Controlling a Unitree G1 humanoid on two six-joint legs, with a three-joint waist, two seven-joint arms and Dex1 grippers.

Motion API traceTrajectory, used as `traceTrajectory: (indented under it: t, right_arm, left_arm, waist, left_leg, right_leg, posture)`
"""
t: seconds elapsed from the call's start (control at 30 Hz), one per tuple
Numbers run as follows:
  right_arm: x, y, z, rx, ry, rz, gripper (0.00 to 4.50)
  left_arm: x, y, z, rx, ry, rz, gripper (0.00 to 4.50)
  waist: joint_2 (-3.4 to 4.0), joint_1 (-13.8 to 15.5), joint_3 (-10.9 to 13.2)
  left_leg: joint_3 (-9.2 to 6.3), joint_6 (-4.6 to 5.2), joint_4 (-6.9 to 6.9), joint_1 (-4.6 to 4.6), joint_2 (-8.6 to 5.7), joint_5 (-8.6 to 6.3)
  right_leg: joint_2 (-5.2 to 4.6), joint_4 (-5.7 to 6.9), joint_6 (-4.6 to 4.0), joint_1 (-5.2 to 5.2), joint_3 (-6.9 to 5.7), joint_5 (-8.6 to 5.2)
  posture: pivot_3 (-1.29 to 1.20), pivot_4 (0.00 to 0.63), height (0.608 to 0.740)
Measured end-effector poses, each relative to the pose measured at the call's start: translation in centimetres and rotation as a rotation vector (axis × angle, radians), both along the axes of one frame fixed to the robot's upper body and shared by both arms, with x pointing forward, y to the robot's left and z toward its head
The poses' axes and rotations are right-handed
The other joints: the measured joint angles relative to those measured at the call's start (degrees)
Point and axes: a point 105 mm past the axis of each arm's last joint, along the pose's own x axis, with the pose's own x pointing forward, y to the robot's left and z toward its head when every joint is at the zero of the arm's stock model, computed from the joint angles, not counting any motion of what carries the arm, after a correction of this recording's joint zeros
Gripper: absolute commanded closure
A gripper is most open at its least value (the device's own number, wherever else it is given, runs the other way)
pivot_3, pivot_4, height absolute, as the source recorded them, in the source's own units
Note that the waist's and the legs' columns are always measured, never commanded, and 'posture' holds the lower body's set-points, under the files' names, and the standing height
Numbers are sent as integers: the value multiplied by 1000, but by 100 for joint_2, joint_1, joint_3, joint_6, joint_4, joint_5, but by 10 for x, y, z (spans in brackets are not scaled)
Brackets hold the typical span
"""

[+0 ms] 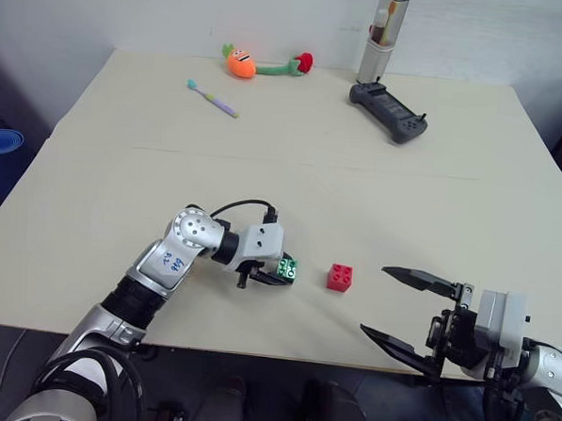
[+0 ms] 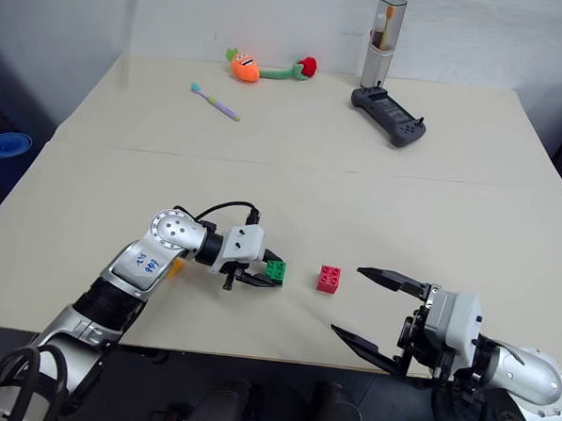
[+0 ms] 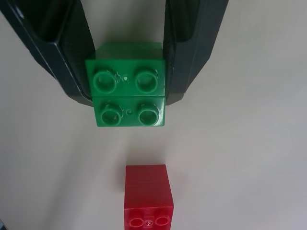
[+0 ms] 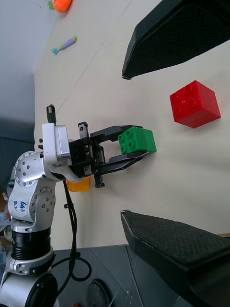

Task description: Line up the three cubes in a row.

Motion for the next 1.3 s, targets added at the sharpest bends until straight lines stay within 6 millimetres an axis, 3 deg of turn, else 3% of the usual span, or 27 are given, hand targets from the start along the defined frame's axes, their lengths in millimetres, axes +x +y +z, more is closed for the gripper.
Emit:
traceTrajectory:
  t: [0.1, 0.3, 0.43, 0.53, 0.63, 0.7, 0.83, 0.97, 1.03, 1.17, 1.3]
  right_arm:
    - [1, 1, 0, 1, 1, 2, 0]
    - [2, 1, 1, 1, 7, 7, 0]
    - [2, 5, 1, 3, 5, 31, 0]
    - [6, 7, 0, 6, 7, 60, 0]
    - [12, 8, 0, 10, 4, 81, 0]
    - [16, 11, 0, 16, 0, 104, 0]
    - [21, 17, 0, 28, -19, 150, 0]
    - [25, 22, 0, 15, -54, 192, 0]
    - [27, 22, -2, 9, -64, 199, 0]
    - [34, 25, 1, 14, -130, 212, 0]
    - [36, 24, -1, 9, -140, 228, 0]
  left_arm:
    - [2, 2, -4, -12, 27, 33, 1355]
    - [-1, -2, 17, -105, 9, 5, 1355]
    - [-4, 2, 49, -198, -18, -22, 1355]
    - [-3, 21, 77, -280, -46, 0, 1355]
    - [-3, 49, 94, -374, -72, 61, 1355]
    - [-3, 82, 94, -435, -61, 144, 1008]
    - [-11, 170, 63, -439, -24, 461, 38]
    - [-38, 246, 40, -429, -16, 769, 38]
    - [-53, 267, 30, -421, -3, 868, 38]
    - [-101, 306, 1, -377, 52, 1063, 38]
    - [-106, 302, 6, -423, 3, 1083, 38]
  waist:
    - [0, 1, 0]
    - [0, -1, 0]
    - [0, -9, 0]
    - [0, -61, 0]
    - [1, -104, 0]
    - [1, -147, 0]
    - [0, -215, 1]
    - [-5, -198, 0]
    - [-6, -147, 0]
    - [-8, -187, -2]
    - [-9, -47, -2]
  left_leg:
    - [-1, 0, -2, -3, 0, 0]
    - [-4, 0, -2, -9, 0, 0]
    - [-4, 0, -1, -7, 0, 0]
    - [-5, -1, -4, -4, 1, 1]
    - [-2, -4, -7, 0, 3, 1]
    - [-3, -8, -9, 2, 7, 2]
    - [-4, -10, -14, 0, 8, 0]
    - [-4, 2, -12, -2, 6, -13]
    - [-6, 5, -12, -2, 4, -23]
    - [-3, 0, -15, -1, 7, -36]
    - [-10, -27, -13, -1, 6, -48]
  right_leg:
    - [2, 6, 0, -1, -2, 0]
    - [4, 6, 0, -2, -7, 0]
    - [3, 7, 0, -1, -6, 0]
    - [4, 7, 0, -1, -7, 0]
    - [6, 8, 0, -1, -6, 0]
    - [8, 9, -3, -2, -8, -2]
    - [7, 5, -5, -5, -11, -3]
    - [-6, -3, -4, -4, -9, -2]
    - [-12, -7, -3, -3, -6, -2]
    - [-12, -25, -2, -6, 0, -2]
    - [-20, -31, -4, -6, -2, -2]
  posture:
    - [0, 150, 740]
    - [0, 150, 740]
    - [0, 150, 740]
    - [0, 150, 740]
    - [0, 150, 740]
    - [0, 150, 740]
    - [0, 150, 740]
    - [0, 150, 740]
    - [0, 150, 740]
    - [0, 150, 740]
    - [0, 150, 740]
